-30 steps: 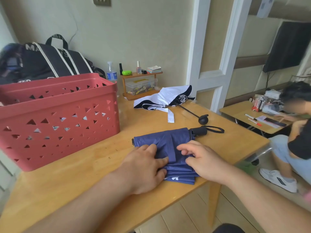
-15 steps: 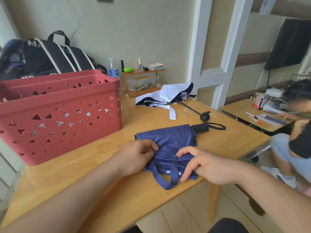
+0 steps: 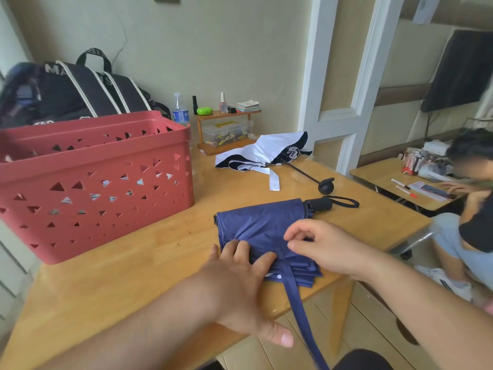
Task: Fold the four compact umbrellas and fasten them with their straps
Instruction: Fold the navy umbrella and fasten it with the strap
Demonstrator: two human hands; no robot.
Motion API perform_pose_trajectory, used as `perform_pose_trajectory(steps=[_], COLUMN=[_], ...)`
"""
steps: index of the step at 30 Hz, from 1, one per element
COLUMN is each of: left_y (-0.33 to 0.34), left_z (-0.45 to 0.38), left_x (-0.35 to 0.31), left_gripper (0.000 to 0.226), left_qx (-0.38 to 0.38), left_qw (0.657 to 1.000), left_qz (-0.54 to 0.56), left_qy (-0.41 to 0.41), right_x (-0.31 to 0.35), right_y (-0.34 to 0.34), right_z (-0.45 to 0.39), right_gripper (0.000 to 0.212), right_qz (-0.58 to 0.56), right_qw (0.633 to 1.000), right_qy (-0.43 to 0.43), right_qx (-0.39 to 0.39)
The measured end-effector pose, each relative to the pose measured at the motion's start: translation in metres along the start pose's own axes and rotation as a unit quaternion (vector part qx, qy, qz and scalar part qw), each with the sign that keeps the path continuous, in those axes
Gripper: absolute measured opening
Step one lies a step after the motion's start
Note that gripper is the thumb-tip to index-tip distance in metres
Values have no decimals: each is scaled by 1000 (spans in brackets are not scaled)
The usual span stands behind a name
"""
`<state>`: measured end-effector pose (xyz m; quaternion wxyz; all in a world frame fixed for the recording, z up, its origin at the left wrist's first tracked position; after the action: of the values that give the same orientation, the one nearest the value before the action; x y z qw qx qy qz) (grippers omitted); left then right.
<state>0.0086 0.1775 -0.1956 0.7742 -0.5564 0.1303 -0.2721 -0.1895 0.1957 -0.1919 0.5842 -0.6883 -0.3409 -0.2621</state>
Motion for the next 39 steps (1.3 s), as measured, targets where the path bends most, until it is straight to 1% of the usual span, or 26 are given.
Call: perform_pose_trajectory(steps=[2,5,7,8,9,11,12,13,14,16,18,21,22,23,25,26,27,28,29,31,32,33,35,37,39], left_y=[1,-3,-10,-16,-23,-39,-46,-49,-49,-41,-30,-14,-10,-7,-7,-7,-7,-6,-5,0,4,8,10,10,7], left_z=[4,8,6,2,-4,-21,-30,-39,-48,-66,-74,-74,-74,-74,-71,-71,-72,-71,-70,-68,-65,-62,-52,-47,-47], left_x=[-2,5,17,22,27,31,29,25,21,19,21,22,21,21,18,17,17,18,20,25,30,35,46,57,65], left_gripper=[124,103,85,74,61,41,35,33,34,39,45,49,49,50,47,44,42,43,48,66,71,71,63,50,41], left_qx=[-4,-23,-30,-45,-75,-183,-238,-277,-295,-286,-273,-271,-266,-263,-267,-272,-276,-278,-282,-270,-256,-243,-227,-199,-160], left_qw=[1000,997,995,993,991,976,964,955,950,955,959,960,961,962,961,960,959,958,956,957,960,960,956,952,955], left_qz=[19,63,87,102,113,118,116,109,97,71,67,46,39,35,26,19,18,24,31,41,52,69,109,155,199], left_qy=[14,41,37,27,15,-3,0,9,17,19,32,60,62,60,61,62,63,66,75,96,107,119,151,172,152], right_x=[5,9,8,6,5,4,3,3,3,3,4,10,14,21,34,39,41,38,32,15,7,0,-10,-18,-24], right_y=[4,9,15,17,18,18,18,18,18,19,22,20,16,13,9,12,18,24,28,26,22,17,8,0,-5], right_z=[-3,-10,-12,-12,-11,-7,-5,-3,-2,1,7,16,15,10,-6,-15,-24,-31,-35,-35,-32,-29,-22,-16,-12], right_gripper=[10,8,9,10,11,13,15,17,18,21,24,29,28,25,24,25,26,25,24,22,22,21,22,27,33], right_qz=[60,174,201,204,201,188,183,182,185,196,212,256,278,304,333,320,287,251,225,221,227,234,245,270,287], right_qw=[998,983,976,975,976,978,979,980,979,977,974,962,955,948,938,937,943,950,955,957,956,955,953,947,943], right_qy=[-15,-50,-69,-70,-72,-64,-59,-55,-53,-51,-46,-34,-36,-47,-101,-138,-169,-187,-191,-184,-181,-178,-171,-165,-162], right_qx=[10,30,43,45,47,60,65,66,65,58,60,91,95,81,17,-5,-8,6,24,38,38,38,42,50,50])
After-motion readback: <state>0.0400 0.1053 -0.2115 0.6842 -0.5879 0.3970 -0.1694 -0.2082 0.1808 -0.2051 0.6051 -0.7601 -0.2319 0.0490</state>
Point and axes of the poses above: each hand's wrist, its own z-axis away from the middle knuckle, its own y-axis out of the palm, x = y × z, the point moved 5 cm from there along -z, towards the middle knuckle, and after that the axes turned 14 degrees about -y, right-handed, at the moved point
